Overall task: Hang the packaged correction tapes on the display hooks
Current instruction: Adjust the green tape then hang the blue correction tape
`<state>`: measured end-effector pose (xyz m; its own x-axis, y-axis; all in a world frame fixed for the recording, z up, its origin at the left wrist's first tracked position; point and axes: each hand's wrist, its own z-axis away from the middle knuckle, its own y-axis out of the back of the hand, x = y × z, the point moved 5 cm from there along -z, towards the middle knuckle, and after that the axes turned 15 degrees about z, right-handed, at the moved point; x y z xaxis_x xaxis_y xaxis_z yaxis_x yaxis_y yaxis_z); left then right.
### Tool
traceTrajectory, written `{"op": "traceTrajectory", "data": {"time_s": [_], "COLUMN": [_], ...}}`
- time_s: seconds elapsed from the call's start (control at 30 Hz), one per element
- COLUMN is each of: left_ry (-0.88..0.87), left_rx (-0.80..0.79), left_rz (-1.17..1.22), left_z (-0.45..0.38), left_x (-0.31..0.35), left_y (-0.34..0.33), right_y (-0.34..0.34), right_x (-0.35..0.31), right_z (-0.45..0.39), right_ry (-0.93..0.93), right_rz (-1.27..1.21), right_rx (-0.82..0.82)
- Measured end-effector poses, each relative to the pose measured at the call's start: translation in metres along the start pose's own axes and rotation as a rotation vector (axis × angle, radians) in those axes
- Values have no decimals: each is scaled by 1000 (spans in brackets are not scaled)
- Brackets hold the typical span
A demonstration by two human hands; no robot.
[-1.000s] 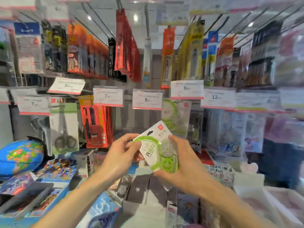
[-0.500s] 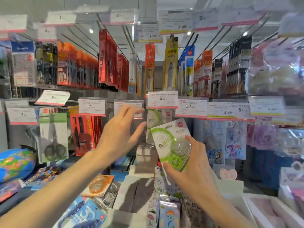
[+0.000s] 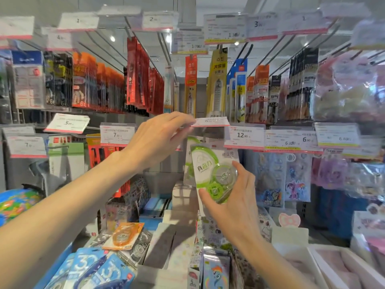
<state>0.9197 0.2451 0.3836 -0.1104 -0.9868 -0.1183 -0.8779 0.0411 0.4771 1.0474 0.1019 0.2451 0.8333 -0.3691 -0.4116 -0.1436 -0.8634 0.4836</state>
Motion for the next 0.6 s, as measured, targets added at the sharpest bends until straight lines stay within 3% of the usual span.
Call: {"op": "traceTrajectory", "data": {"time_s": [0.6], "left_ry": [22], "left_rx": [-25], "left_rz": [49], "left_z": [4], "left_x": [-1], "left_y": [2], "right_y": [-9], "right_x": [-31], "right_z": [-15], "right_ry": [-23], "right_rz": [28], "right_rx": [27]}}
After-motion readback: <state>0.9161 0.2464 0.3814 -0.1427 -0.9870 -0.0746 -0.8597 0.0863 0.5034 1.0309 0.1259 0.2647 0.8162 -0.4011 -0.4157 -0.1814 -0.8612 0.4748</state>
